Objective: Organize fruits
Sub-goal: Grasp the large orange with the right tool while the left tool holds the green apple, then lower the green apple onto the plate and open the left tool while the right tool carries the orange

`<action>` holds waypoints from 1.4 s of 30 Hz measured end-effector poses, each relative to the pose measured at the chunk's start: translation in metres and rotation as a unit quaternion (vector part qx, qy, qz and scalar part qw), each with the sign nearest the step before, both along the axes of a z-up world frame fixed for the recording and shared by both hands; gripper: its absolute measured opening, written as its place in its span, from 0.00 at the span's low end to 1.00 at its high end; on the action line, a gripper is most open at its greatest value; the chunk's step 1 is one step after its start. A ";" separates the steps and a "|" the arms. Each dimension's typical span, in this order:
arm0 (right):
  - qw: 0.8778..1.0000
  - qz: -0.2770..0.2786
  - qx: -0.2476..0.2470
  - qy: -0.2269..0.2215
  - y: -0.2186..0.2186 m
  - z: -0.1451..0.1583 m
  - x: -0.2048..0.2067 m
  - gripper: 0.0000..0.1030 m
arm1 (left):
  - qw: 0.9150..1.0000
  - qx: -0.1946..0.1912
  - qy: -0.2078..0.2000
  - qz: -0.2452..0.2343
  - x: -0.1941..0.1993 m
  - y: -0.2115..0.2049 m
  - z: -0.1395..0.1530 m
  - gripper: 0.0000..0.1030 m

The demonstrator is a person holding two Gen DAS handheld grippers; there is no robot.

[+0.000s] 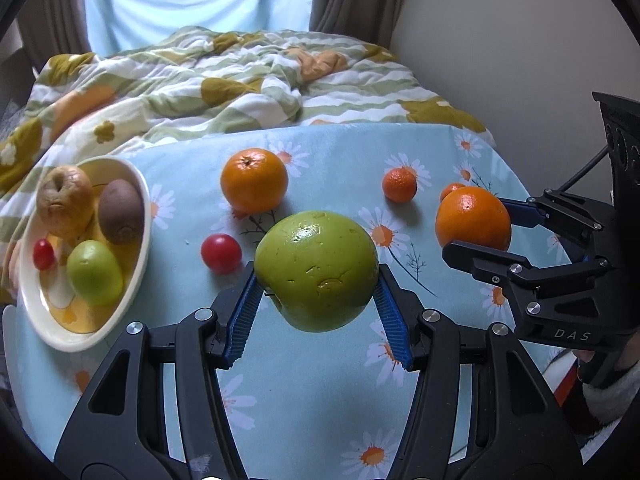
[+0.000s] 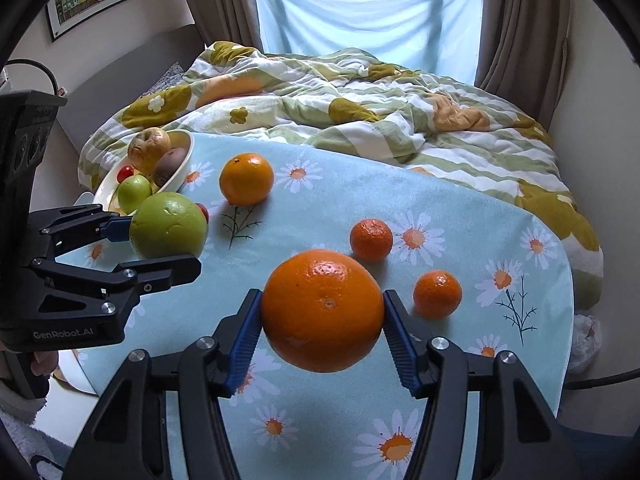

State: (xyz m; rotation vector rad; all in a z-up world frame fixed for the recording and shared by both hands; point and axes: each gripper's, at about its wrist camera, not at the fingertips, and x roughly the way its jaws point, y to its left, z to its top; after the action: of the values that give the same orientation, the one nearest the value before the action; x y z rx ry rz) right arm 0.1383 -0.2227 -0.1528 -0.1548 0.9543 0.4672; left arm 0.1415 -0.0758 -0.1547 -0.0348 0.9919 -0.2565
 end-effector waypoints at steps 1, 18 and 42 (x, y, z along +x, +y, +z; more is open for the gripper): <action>1.000 0.002 0.001 -0.002 0.004 0.003 -0.002 0.53 | 1.000 -0.001 -0.003 0.004 -0.003 0.005 0.004 0.60; 0.999 0.032 0.019 -0.017 0.104 0.041 -0.020 0.53 | 0.999 0.005 -0.022 0.049 -0.035 0.115 0.045 0.60; 1.000 -0.019 0.024 0.001 0.222 0.027 -0.017 0.53 | 1.000 0.027 0.007 0.003 0.001 0.237 -0.001 0.60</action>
State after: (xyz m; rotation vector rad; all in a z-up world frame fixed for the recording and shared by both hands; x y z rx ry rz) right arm 0.1215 -0.0007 -0.1261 -0.0934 0.9451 0.4556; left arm 0.1430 0.1613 -0.1558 0.0095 1.0123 -0.2240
